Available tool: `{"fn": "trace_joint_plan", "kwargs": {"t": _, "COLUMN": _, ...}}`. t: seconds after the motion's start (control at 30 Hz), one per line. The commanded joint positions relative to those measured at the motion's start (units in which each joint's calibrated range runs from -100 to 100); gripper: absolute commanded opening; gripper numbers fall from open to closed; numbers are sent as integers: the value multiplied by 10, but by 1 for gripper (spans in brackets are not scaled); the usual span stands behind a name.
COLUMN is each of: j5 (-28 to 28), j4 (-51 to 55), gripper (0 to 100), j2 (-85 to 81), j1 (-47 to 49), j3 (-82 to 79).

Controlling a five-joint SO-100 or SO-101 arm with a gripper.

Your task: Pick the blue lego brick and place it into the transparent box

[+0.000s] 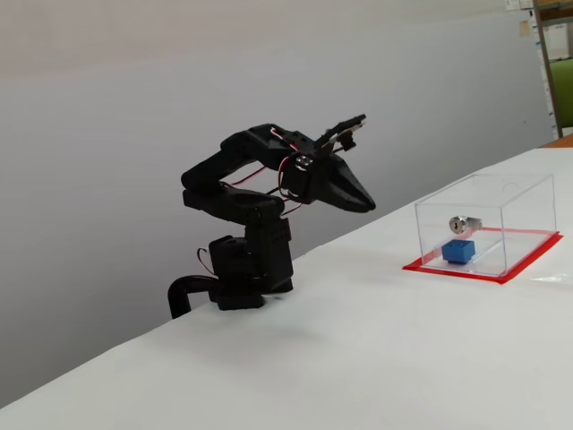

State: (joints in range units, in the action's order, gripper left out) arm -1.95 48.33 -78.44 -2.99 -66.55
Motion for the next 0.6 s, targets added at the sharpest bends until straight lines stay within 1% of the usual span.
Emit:
{"fn": "trace_joint_plan", "kwargs": {"t": 0.0, "j5": 3, "j4": -5, "gripper": 3, "j2": -73, "j1": -10, "j3": -70}}
{"fn": "trace_joint_plan", "kwargs": {"t": 0.2, "j5": 3, "j4": -4, "gripper": 2, "j2": -213, "j1": -10, "j3": -225}}
{"fn": "trace_joint_plan", "kwargs": {"t": 0.43, "j5": 1, "j4": -12, "gripper": 3, "j2": -216, "j1": -25, "j3": -308}}
{"fn": "trace_joint_plan", "kwargs": {"t": 0.57, "j5": 4, "j4": -12, "gripper": 3, "j2": -216, "j1": -41, "j3": -326}}
